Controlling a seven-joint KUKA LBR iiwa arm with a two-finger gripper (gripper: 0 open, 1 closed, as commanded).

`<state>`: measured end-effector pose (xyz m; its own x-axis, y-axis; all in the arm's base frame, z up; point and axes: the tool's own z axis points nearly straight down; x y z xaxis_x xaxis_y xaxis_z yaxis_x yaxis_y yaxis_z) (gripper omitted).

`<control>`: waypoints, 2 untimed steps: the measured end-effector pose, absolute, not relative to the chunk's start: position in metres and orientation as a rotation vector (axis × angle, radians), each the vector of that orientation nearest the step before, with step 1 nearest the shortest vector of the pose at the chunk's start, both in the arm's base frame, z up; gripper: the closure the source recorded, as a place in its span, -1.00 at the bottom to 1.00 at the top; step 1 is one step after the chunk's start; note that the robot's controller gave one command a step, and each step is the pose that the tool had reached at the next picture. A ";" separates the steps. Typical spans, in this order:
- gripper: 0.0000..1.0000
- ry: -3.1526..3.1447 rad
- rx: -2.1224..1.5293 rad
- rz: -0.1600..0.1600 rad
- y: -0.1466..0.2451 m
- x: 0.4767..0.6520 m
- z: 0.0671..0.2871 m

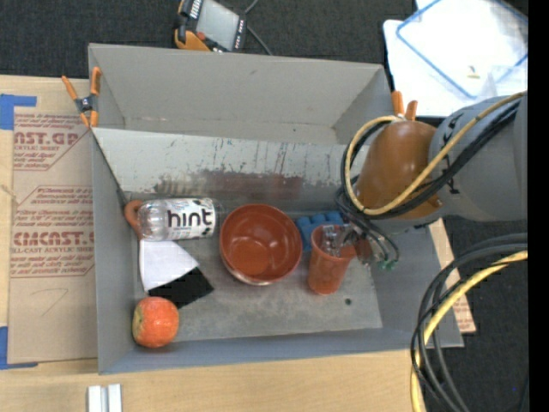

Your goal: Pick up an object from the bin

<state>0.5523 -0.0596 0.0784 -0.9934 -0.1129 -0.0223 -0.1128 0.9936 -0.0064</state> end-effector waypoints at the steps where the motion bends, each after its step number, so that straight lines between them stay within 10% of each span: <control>1: 1.00 3.114 -0.176 -0.008 -0.060 0.552 0.078; 2: 1.00 3.114 -0.176 -0.008 -0.060 0.552 0.078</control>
Offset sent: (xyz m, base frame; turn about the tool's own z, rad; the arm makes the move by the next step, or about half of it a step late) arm 0.0000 0.0000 0.0000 0.0000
